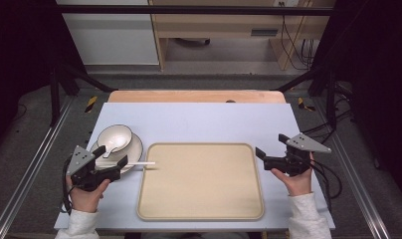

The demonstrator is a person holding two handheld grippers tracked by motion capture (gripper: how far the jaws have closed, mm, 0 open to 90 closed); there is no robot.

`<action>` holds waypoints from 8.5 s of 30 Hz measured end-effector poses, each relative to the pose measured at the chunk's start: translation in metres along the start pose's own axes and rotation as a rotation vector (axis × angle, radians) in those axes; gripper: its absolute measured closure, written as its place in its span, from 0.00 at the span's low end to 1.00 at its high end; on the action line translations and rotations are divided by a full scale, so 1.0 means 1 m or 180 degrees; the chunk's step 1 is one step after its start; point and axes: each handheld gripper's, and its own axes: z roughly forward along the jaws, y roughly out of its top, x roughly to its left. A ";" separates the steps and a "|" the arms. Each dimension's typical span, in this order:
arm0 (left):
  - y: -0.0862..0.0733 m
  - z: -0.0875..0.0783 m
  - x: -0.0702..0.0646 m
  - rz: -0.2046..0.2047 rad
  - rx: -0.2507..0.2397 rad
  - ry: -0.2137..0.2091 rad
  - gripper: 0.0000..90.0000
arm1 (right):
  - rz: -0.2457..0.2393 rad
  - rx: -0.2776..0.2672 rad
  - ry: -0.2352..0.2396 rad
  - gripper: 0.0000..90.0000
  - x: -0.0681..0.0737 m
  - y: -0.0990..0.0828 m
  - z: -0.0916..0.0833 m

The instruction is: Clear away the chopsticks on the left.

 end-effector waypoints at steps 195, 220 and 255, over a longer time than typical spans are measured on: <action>-0.010 0.039 -0.052 0.0012 0.1052 0.0280 0.93 | -0.0035 0.0101 0.0045 0.05 0.006 0.000 -0.003; -0.040 0.039 -0.096 -0.0586 0.0804 0.0493 0.93 | -0.0021 0.0095 0.0065 0.05 0.006 0.000 -0.003; -0.068 0.060 -0.113 -0.0591 0.1146 0.0640 0.93 | -0.0055 0.0182 0.0083 0.05 0.009 -0.003 0.003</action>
